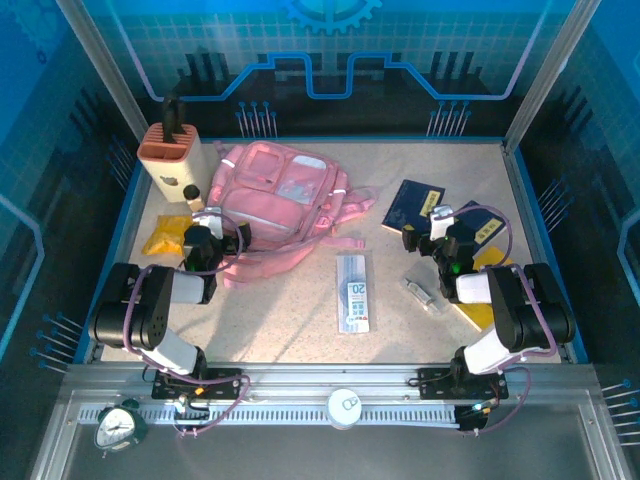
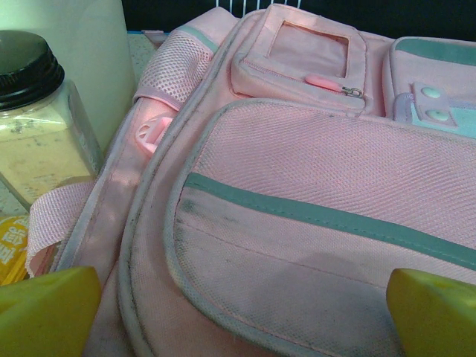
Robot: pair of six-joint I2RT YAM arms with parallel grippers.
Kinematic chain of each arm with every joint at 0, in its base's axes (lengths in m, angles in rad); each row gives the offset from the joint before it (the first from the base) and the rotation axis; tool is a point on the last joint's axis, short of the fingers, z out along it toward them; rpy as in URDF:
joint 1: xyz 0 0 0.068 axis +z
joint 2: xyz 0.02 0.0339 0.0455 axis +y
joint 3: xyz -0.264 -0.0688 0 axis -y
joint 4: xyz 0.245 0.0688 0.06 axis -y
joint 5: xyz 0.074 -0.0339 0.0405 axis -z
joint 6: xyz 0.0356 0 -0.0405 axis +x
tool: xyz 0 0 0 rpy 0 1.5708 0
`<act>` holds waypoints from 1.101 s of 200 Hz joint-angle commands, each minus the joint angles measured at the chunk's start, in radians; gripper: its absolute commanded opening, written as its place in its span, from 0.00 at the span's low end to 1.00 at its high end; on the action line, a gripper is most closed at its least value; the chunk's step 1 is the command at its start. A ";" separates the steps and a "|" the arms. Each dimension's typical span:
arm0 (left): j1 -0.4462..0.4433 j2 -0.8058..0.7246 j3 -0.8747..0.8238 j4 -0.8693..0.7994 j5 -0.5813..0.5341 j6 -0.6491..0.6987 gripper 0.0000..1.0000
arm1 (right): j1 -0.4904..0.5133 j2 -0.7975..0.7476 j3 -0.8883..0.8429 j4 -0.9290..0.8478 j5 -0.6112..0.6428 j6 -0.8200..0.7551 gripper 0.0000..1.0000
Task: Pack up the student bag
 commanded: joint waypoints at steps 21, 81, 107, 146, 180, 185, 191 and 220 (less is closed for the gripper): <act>-0.001 -0.007 0.014 0.010 0.019 0.007 0.99 | -0.010 -0.002 0.016 0.019 -0.025 -0.005 1.00; -0.001 -0.167 0.013 -0.135 0.028 -0.004 0.99 | -0.007 -0.164 0.034 -0.160 0.027 0.020 1.00; -0.001 -0.271 0.014 -0.232 0.032 -0.025 0.99 | -0.007 -0.259 0.059 -0.298 0.086 0.083 1.00; -0.001 -0.419 0.067 -0.446 0.015 -0.133 0.99 | -0.024 -0.385 0.153 -0.597 0.153 0.288 1.00; 0.002 -0.534 0.131 -0.688 -0.005 -0.363 0.99 | -0.067 -0.453 0.106 -0.598 0.116 0.471 1.00; 0.002 -0.547 0.128 -0.692 -0.003 -0.381 0.99 | -0.086 -0.459 0.106 -0.628 0.098 0.523 1.00; 0.003 -0.562 0.114 -0.678 -0.006 -0.412 0.99 | -0.107 -0.462 0.110 -0.655 0.069 0.571 1.00; 0.007 -0.604 0.136 -0.799 -0.043 -0.560 0.99 | -0.126 -0.434 0.169 -0.773 -0.034 0.635 1.00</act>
